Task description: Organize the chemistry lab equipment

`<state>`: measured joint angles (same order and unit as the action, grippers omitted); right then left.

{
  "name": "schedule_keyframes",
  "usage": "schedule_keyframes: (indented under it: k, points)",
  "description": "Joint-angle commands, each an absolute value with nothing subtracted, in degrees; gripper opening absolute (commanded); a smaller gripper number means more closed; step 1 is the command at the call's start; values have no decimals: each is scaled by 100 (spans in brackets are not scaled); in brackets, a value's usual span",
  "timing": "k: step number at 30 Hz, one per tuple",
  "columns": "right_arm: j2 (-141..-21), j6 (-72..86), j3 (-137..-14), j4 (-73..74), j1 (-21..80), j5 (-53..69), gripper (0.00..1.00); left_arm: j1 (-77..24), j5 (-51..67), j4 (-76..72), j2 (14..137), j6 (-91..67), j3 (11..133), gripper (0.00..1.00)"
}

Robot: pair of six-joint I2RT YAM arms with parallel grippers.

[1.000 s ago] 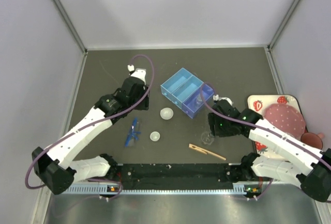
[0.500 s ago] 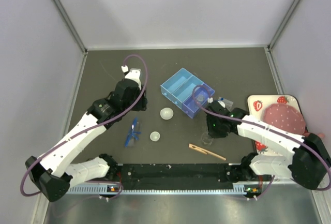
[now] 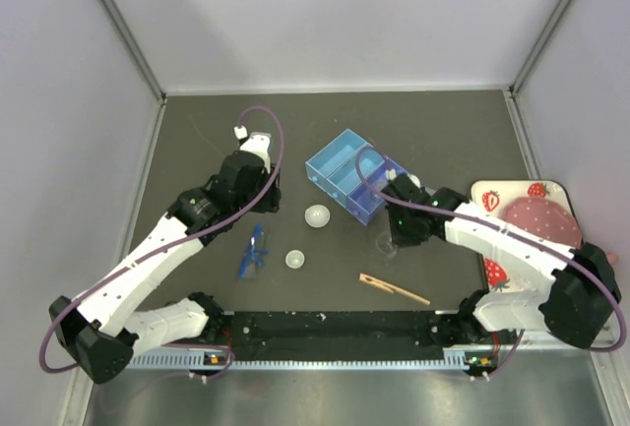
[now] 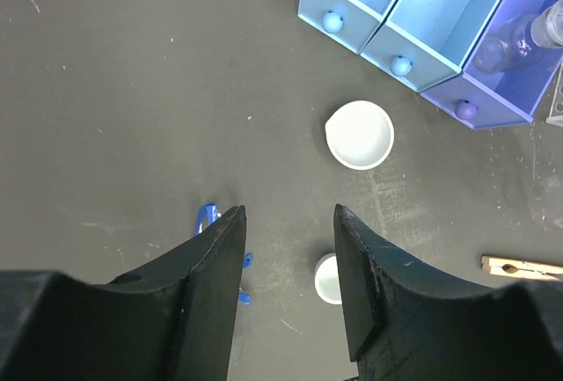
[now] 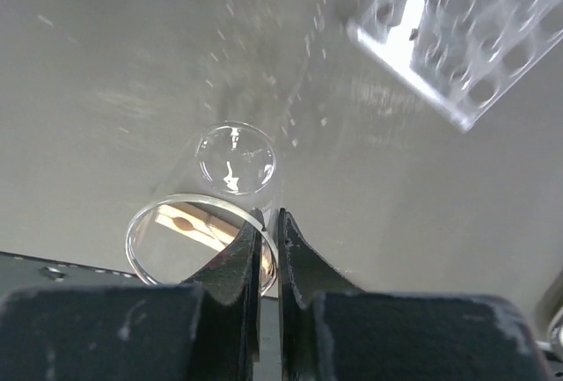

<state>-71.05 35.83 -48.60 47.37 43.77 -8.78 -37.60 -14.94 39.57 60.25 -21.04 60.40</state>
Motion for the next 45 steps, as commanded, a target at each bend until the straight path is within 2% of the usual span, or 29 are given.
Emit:
schedule_keyframes:
  k: [1, 8, 14, 45]
  points:
    - [-7180, 3042, -6343, 5088, 4395, -1476, 0, -3735, -1354, 3674, 5968, -2022, 6021, 50]
    - [-8128, 2576, -8154, 5256, 4342, -1784, 0, -3735, -1266, 3604, 5968, -1942, 5950, 50]
    - [-9017, 2408, -8692, 5133, 4140, -1644, 0, -3735, -1195, 3542, 5907, -1907, 5819, 50]
    - [-9668, 2391, -7831, 4333, 3551, -1107, 0, -3709, -1099, 3419, 6082, -1881, 5687, 50]
